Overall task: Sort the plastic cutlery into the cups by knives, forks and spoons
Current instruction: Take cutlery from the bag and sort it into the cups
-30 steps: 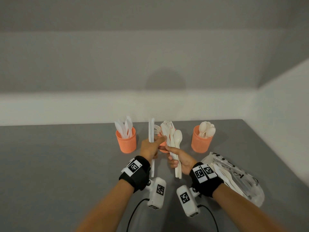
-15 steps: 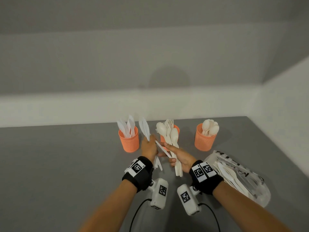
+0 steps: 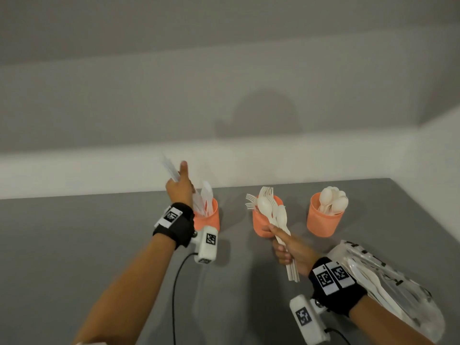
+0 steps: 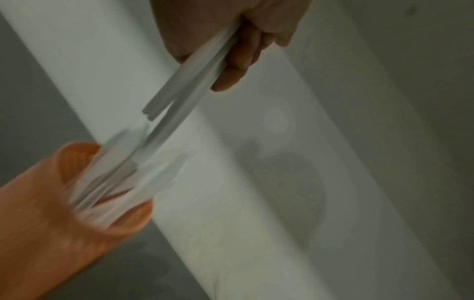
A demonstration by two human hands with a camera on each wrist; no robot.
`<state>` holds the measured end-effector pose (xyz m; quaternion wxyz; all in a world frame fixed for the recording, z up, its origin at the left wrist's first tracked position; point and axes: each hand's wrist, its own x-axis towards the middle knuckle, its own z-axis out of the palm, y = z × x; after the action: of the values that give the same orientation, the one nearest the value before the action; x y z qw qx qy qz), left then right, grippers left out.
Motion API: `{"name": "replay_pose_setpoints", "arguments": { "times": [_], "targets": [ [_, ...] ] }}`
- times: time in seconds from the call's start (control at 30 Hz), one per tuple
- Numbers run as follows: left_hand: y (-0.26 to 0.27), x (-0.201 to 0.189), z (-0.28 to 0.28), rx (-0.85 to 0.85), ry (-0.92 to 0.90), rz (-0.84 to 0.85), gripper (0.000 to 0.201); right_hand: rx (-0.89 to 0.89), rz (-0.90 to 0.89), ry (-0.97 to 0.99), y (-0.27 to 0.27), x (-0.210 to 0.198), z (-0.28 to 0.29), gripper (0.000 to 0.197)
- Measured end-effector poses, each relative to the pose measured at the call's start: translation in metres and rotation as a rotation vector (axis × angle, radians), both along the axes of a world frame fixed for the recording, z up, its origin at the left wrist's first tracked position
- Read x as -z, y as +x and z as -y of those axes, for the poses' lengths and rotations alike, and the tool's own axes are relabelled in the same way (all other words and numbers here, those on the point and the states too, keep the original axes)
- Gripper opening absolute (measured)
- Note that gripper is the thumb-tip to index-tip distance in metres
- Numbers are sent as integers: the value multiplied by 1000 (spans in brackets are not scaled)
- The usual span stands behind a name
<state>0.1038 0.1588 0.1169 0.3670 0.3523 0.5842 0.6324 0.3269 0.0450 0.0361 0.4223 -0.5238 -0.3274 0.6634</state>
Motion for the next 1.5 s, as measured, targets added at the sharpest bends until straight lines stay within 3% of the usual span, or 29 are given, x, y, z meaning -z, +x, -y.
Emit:
{"name": "replay_pose_setpoints", "arguments": {
  "times": [0.1,0.23,0.37,0.47,0.67,0.8,0.87,1.03,1.13,1.3,1.5],
  "targets": [
    [-8,-8,-31,-53,85,-2,48,9,3,13,5,-4,1,28],
    [-9,22,-52,-11,11,-82,50,28,19,24,12,-10,5,25],
    [-8,68,-46,110,-22,-217,24,62,-9,6,14,-8,5,24],
    [-13,81,-45,115,46,-388,14,55,-18,-3,10,-5,4,25],
    [-19,83,-51,262,90,-823,30,29,-19,-10,-3,-9,0,24],
    [-17,79,-39,302,87,-948,47,9,26,2,-4,-14,3,22],
    [-8,63,-26,248,213,-910,43,12,12,4,-3,-15,4,22],
    [44,35,29,328,277,-496,21,0,-33,27,-8,-15,8,22],
    [68,36,47,513,164,-529,24,-45,67,59,-10,-16,13,27],
    [82,33,49,730,12,-730,25,-139,137,76,-4,-18,28,27],
    [91,30,60,776,32,-619,8,-80,174,120,7,-13,45,29]
  ]
}}
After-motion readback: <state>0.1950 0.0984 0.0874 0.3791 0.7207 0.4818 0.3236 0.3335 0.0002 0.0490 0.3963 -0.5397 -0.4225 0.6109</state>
